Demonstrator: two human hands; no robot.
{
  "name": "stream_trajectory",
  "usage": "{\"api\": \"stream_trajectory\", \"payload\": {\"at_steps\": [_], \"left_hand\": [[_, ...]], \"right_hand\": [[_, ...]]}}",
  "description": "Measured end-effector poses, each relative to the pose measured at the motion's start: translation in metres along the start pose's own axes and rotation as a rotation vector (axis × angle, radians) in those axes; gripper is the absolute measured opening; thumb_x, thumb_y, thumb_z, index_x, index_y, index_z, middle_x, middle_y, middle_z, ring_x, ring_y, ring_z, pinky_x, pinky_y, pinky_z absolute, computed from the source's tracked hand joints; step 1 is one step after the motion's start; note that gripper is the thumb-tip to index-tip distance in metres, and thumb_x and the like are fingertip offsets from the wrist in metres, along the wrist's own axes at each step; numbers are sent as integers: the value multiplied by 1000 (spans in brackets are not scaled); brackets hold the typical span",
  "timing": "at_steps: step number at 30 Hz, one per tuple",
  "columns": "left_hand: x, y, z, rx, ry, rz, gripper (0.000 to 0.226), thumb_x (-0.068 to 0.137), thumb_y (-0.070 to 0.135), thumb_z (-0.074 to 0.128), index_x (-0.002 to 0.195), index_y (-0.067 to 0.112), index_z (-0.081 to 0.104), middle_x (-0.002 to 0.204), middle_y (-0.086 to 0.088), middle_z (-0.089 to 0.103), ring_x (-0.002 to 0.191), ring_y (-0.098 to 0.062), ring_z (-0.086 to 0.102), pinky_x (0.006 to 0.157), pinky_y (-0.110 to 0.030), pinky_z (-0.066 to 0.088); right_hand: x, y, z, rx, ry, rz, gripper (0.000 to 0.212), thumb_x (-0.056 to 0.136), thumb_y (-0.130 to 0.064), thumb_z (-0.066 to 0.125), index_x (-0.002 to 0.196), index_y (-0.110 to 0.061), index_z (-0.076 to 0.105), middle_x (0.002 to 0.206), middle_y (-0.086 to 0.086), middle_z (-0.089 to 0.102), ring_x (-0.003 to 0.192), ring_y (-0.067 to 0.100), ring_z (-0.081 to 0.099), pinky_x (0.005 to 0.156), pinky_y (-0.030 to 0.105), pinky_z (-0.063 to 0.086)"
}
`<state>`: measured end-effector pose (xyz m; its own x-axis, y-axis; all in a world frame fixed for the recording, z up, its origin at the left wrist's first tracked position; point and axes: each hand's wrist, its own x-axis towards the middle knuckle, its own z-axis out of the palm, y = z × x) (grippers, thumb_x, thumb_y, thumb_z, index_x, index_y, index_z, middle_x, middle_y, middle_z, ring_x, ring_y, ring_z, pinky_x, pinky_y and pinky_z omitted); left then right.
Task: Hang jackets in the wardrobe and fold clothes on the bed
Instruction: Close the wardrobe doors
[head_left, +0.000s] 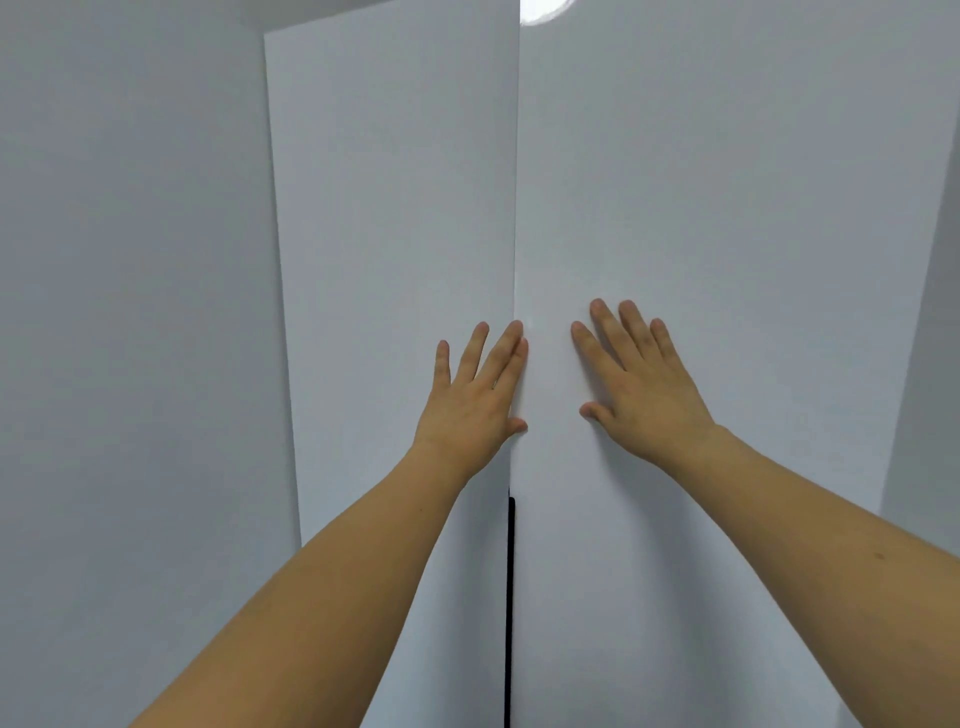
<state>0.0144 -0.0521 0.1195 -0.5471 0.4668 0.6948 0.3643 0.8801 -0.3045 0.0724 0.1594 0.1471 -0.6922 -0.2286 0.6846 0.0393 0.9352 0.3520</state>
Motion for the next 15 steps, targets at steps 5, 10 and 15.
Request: {"api": "stream_trajectory", "payload": {"at_steps": [5, 10, 15], "left_hand": [[21, -6, 24, -29, 1, 11, 95, 93, 59, 48, 154, 19, -14, 159, 7, -26, 148, -28, -18, 115, -61, 2], [35, -10, 41, -55, 20, 32, 96, 91, 60, 50, 154, 20, -12, 160, 8, -22, 148, -25, -18, 114, -64, 5], [45, -12, 53, -88, 16, 41, 96, 92, 59, 49, 154, 21, -13, 160, 9, -24, 149, -26, -17, 116, -61, 9]], "right_hand": [[14, 1, 17, -46, -5, 30, 91, 94, -46, 54, 156, -20, -7, 162, 5, -20, 148, 31, -19, 119, 48, -8], [22, 2, 29, -59, 0, 46, 89, 93, -43, 56, 156, -18, -2, 163, 6, -15, 148, 32, -17, 119, 49, -8], [27, 2, 34, -70, -13, 62, 87, 94, -41, 56, 156, -17, -1, 163, 7, -15, 148, 33, -17, 120, 50, -8]]}}
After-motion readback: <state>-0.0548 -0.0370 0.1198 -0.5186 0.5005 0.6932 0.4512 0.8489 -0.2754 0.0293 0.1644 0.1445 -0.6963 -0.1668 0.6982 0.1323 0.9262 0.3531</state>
